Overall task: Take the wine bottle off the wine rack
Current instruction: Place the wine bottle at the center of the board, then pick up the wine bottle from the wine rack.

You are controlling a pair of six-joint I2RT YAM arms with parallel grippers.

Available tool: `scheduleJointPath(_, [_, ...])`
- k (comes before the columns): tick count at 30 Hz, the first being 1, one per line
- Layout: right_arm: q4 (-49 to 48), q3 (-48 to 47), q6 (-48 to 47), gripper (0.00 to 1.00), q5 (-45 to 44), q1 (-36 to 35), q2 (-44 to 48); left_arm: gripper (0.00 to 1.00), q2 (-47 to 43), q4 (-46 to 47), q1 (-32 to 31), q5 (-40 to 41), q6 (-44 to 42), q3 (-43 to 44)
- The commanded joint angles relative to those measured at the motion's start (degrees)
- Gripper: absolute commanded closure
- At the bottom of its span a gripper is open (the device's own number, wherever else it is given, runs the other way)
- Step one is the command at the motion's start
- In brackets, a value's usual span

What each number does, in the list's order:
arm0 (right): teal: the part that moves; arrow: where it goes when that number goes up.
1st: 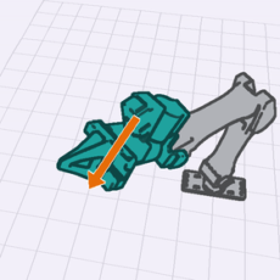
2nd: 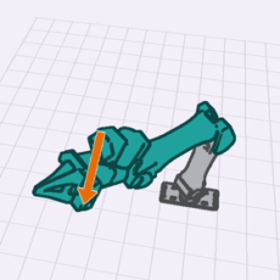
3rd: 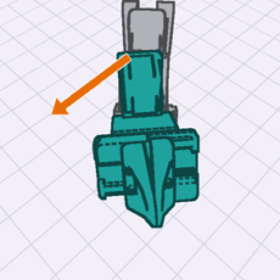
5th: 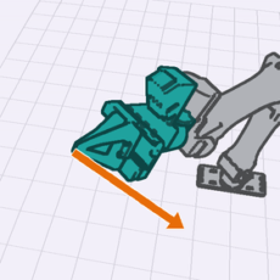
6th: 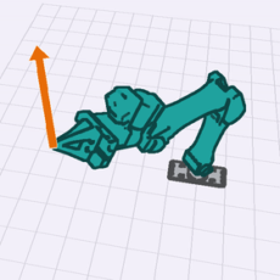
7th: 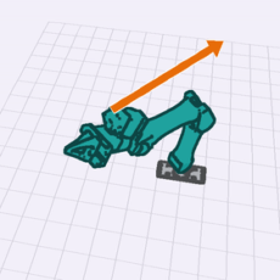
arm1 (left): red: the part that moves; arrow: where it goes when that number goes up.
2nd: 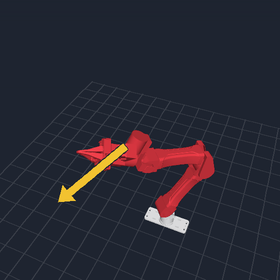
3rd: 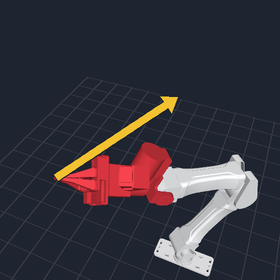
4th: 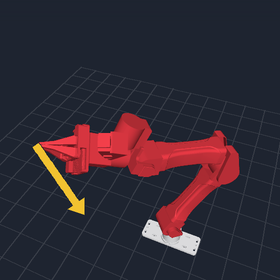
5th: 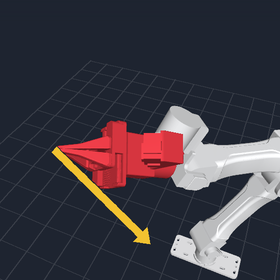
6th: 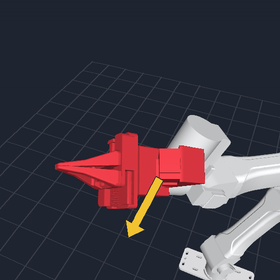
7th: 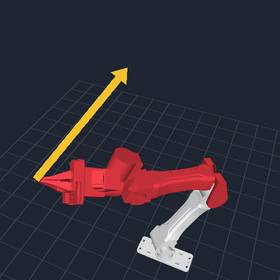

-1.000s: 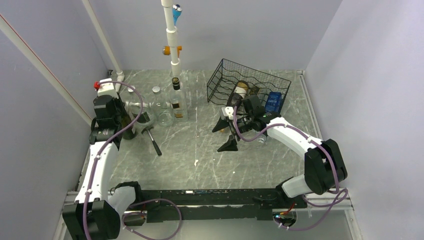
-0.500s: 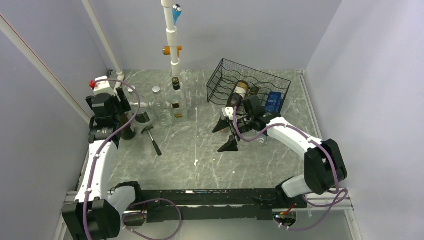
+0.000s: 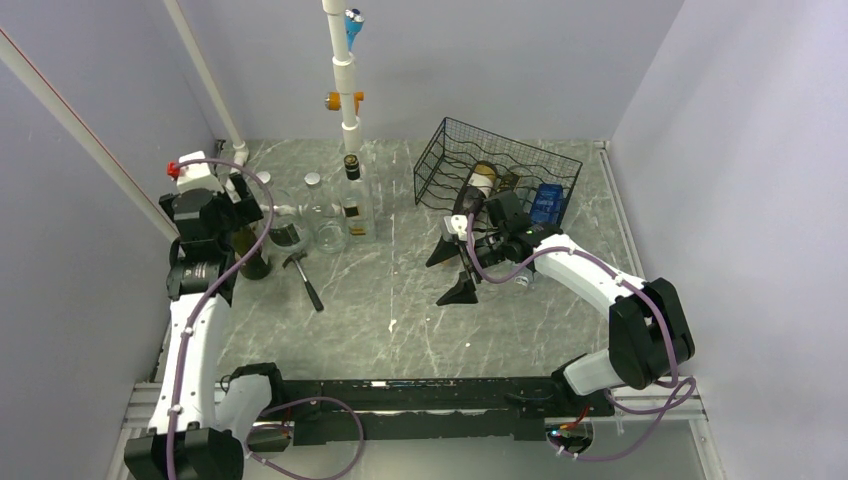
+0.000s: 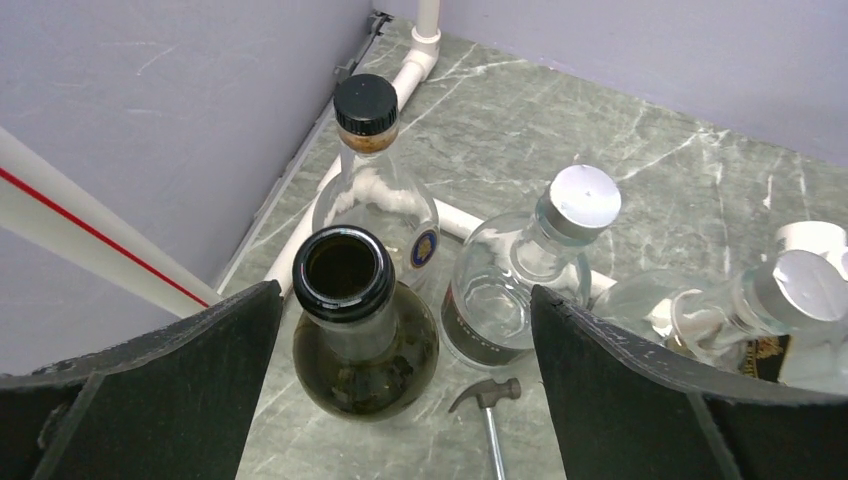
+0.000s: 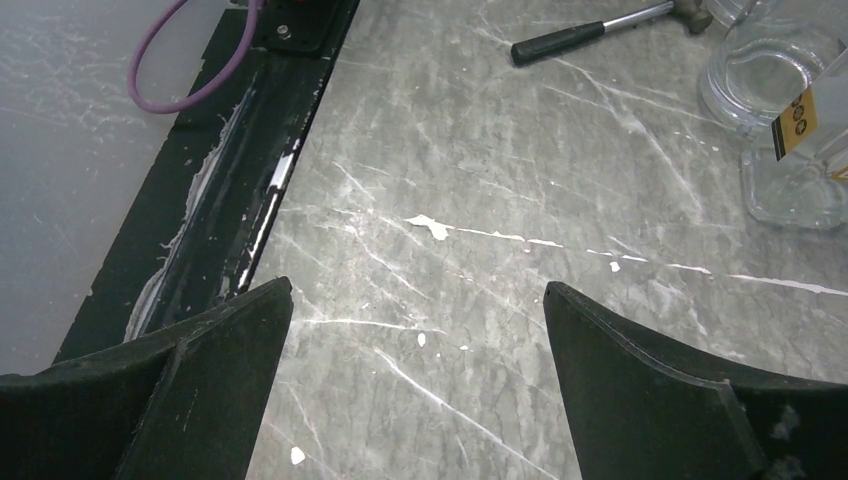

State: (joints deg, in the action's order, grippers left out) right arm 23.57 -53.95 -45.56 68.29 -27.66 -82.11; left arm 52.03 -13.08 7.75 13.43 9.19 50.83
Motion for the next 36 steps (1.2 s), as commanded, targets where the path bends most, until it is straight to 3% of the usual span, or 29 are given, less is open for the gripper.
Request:
scheduleJointPath(1, [0.0, -1.2, -2.0, 0.00, 3.0, 0.4, 1.2, 0.00, -2.9, -2.7, 0.2, -2.9, 1.9, 2.9])
scheduleJointPath(36, [1.9, -1.4, -3.7, 0.00, 3.5, 2.5, 2.5, 0.01, -8.1, -18.4, 0.2, -13.3, 12.5, 6.9])
